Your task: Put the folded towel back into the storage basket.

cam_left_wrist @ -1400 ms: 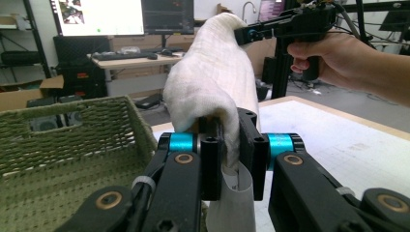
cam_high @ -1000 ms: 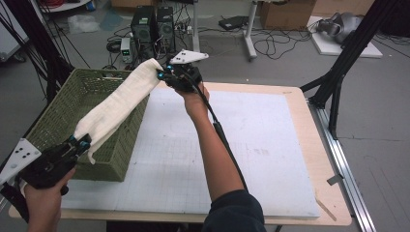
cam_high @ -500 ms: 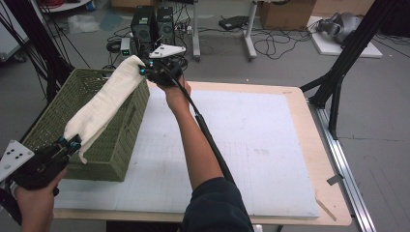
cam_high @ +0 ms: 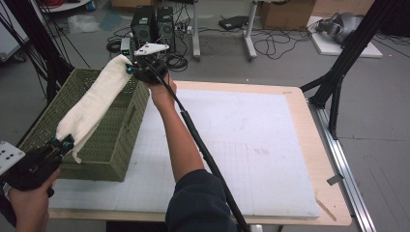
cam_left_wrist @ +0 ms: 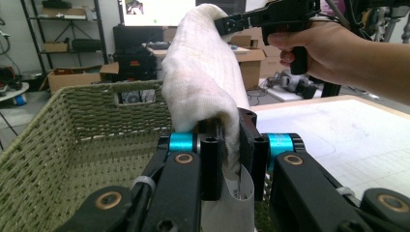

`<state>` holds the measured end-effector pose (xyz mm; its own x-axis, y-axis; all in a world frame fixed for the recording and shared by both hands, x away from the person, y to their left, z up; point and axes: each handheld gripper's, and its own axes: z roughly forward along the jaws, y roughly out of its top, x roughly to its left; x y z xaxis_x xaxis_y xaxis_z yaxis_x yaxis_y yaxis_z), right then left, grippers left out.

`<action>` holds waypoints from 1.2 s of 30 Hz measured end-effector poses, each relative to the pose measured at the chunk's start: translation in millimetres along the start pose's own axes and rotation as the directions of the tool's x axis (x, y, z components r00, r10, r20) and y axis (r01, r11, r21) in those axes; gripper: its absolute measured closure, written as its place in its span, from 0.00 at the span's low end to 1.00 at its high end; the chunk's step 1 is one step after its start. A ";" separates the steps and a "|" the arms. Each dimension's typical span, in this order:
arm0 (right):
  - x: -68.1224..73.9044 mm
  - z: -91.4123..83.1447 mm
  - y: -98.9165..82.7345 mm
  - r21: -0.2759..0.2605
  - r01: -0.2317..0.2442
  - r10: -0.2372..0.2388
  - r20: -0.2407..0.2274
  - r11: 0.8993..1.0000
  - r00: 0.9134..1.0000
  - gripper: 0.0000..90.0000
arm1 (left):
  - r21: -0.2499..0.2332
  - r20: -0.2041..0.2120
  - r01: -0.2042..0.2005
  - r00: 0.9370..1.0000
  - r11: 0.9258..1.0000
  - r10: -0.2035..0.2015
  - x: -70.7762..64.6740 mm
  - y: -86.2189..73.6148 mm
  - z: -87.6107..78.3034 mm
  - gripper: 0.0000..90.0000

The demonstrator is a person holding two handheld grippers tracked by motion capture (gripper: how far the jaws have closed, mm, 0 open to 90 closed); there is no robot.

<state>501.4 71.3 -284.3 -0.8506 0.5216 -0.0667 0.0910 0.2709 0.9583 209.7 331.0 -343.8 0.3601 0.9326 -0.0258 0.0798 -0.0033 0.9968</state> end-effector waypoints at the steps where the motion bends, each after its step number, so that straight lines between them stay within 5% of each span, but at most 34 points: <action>1: 0.6 2.5 -0.2 0.002 -0.002 0.002 0.000 1.000 1.000 0.89 | -0.001 -0.002 0.005 1.000 1.000 -0.005 0.7 -0.4 0.1 0.90; 14: 13.7 35.8 5.2 0.044 -0.002 0.001 0.036 0.999 0.999 0.89 | 0.020 -0.029 0.038 0.999 0.999 -0.038 10.1 -5.7 0.8 0.90; 16: 15.5 42.7 3.9 0.051 -0.002 0.000 0.038 0.999 0.999 0.89 | 0.042 -0.028 0.045 0.999 0.998 -0.044 11.2 -6.1 2.8 0.84; 17: 17.1 46.4 3.0 0.049 -0.006 0.004 0.040 0.999 0.999 0.86 | 0.052 -0.034 0.062 0.998 0.997 -0.060 12.2 -6.0 4.1 0.74; 19: 20.1 56.9 -1.2 0.058 0.006 -0.009 0.046 0.998 0.999 0.47 | 0.058 -0.083 0.093 0.993 0.994 -0.088 14.5 -5.7 5.0 0.48; 21: 20.7 63.7 -4.8 0.098 -0.048 0.042 0.062 0.994 0.997 0.38 | 0.048 -0.111 0.100 0.989 0.994 -0.094 16.7 -5.0 2.6 0.35; 26: 17.0 55.9 -9.4 0.076 -0.077 0.074 0.046 0.994 0.996 0.38 | 0.034 -0.132 0.110 0.986 0.993 -0.105 19.1 -4.0 -0.1 0.31; 32: 10.7 33.2 -17.6 0.077 -0.083 0.080 0.032 0.994 0.996 0.37 | 0.039 -0.110 0.104 0.989 0.994 -0.099 15.7 -1.9 1.3 0.30; 36: 9.3 14.4 -24.9 0.080 -0.075 0.076 -0.005 0.994 0.997 0.36 | 0.040 -0.091 0.121 0.989 0.992 -0.117 12.0 -0.6 3.8 0.20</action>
<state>498.7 81.0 -312.8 -0.8437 0.5368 0.0073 0.1955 0.2946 0.9354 217.6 340.8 -345.1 0.2624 0.9554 -0.1354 0.1598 0.0954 0.9825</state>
